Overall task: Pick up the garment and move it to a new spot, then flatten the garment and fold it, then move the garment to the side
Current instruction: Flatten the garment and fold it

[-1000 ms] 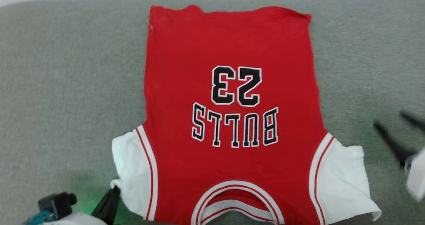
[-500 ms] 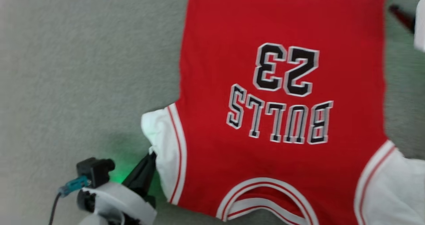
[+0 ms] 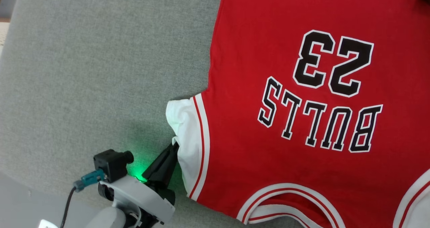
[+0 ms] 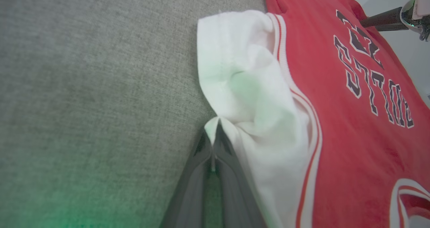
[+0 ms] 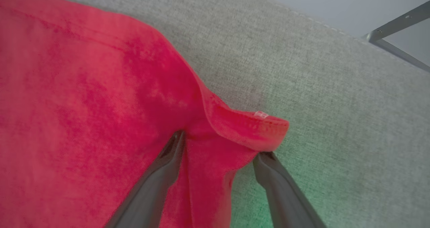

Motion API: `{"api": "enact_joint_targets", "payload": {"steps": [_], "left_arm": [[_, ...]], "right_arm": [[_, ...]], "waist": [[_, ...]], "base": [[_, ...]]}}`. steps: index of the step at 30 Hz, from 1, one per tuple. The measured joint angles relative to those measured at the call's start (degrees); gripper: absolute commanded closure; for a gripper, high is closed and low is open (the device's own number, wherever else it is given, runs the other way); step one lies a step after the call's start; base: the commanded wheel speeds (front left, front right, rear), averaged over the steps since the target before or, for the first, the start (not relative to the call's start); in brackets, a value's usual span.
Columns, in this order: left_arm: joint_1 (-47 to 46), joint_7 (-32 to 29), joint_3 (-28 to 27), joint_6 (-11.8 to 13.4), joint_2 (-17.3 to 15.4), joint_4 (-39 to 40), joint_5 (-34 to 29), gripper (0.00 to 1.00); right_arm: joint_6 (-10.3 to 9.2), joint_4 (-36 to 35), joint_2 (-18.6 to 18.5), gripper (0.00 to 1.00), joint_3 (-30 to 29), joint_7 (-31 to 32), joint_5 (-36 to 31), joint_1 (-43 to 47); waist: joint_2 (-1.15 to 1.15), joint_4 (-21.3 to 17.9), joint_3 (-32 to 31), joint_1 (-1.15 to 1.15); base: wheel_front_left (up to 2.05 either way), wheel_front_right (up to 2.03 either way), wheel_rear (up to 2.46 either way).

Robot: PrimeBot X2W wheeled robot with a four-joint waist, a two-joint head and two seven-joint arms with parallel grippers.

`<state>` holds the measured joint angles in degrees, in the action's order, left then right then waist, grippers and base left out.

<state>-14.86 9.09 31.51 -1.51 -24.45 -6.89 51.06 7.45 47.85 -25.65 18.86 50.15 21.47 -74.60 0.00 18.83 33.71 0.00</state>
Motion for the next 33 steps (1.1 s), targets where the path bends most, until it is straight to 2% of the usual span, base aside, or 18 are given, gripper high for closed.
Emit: {"api": "enact_joint_targets", "payload": {"steps": [1, 2, 3, 12, 17, 25, 33], "left_arm": [[-0.1, 0.0, 0.1, 0.0, 0.0, -0.1, 0.0, 1.00], [-0.2, 0.0, 0.1, -0.1, 0.0, -0.2, -0.1, 1.00], [-0.3, 0.0, 0.1, -0.1, -0.1, -0.3, -0.1, 1.00], [-0.4, 0.4, -0.2, -0.5, -0.3, -1.8, 0.1, 1.00], [0.2, 0.5, -0.6, 0.6, -0.5, -2.7, 0.4, 1.00], [2.8, 0.5, -2.4, 3.8, -2.2, -3.4, 1.4, 1.00], [4.5, 0.3, -3.6, 6.1, -4.0, -2.5, 1.5, 1.00]], "right_arm": [[0.00, 0.1, -0.1, 0.55, 0.7, 0.0, 0.0, -0.1], [0.00, 0.1, -0.2, 0.85, 1.4, -0.1, 0.2, -0.3], [0.00, 0.3, -0.3, 1.00, 1.8, -0.5, 0.4, -0.5], [0.02, 3.1, 0.8, 1.00, 3.9, -6.3, 3.8, 0.4], [0.02, 1.6, -0.2, 1.00, 6.4, -8.3, 8.5, 5.0], [0.09, -10.3, -8.0, 1.00, 11.4, -9.8, 18.8, 19.9], [0.09, -26.7, -17.0, 1.00, 9.6, -9.7, 25.6, 40.5]], "waist": [[0.00, 0.0, 0.2, 0.00], [0.00, -0.1, 0.3, 0.00], [0.00, -0.2, 0.3, 0.00], [0.00, -1.9, -1.5, 0.00], [0.00, -3.0, -4.5, 0.00], [0.00, -6.1, -10.5, 0.00], [0.00, -11.4, -14.5, 0.00]], "base": [[0.00, 0.00, 0.00], [0.00, 0.00, 0.00], [0.00, 0.00, 0.00], [0.00, 0.00, 0.00], [0.00, 0.00, 0.00], [0.00, 0.00, 0.00], [0.00, 0.00, 0.00]]}}
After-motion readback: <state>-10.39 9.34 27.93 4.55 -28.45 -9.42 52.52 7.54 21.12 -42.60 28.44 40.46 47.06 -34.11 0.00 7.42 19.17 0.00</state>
